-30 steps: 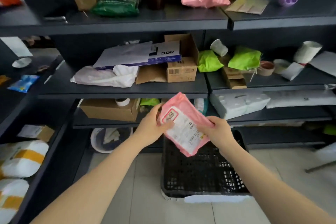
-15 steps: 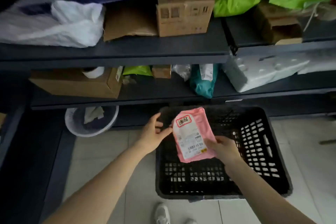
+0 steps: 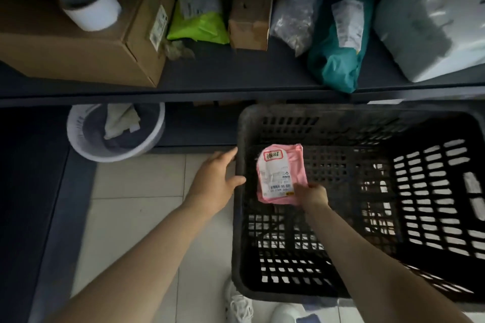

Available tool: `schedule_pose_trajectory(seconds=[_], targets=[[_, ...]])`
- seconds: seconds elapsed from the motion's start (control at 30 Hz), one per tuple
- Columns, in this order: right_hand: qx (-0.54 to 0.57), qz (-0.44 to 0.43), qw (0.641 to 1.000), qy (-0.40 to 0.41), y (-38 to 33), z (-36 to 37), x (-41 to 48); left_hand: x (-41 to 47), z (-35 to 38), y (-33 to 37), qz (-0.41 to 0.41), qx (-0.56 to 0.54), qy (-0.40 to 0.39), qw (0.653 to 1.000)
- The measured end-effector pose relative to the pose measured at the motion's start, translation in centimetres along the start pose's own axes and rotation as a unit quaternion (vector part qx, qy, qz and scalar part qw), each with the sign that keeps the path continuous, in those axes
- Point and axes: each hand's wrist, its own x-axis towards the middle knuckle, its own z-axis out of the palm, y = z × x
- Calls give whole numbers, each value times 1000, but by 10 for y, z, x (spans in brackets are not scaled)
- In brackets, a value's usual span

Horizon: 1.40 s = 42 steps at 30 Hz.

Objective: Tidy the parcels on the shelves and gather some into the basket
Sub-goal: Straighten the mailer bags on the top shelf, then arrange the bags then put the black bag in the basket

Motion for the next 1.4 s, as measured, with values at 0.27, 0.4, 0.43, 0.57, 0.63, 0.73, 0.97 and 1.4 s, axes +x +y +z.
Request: schedule_pose_trajectory(seconds=[0.27,0.4,0.43,0.57,0.63,0.73,0.97,1.4], targets=[[-122,-113,977,-132,12,35,47,3,-1,-7,52,42,25,997],[-272,-191,937,-110,4,10,31,-8,-4,2,53,125,13,991],[-295,-215,924,-113,-5,0,12,-13,-8,7,52,146,13,988],[-461,-305,832,-55,-32,-55,-64,-46,-41,30,63,195,19,979],[-561,-342,754,-16,-52,-83,-107,-73,-71,39,67,223,35,972],[-614,-403,678,26,-95,-112,-172,-124,-128,48,52,278,59,958],[-600,-580,550,28,-182,-100,-350,-277,-256,49,-87,372,200,902],[-494,-829,250,-80,-123,3,-725,-672,-350,32,-378,375,375,759]])
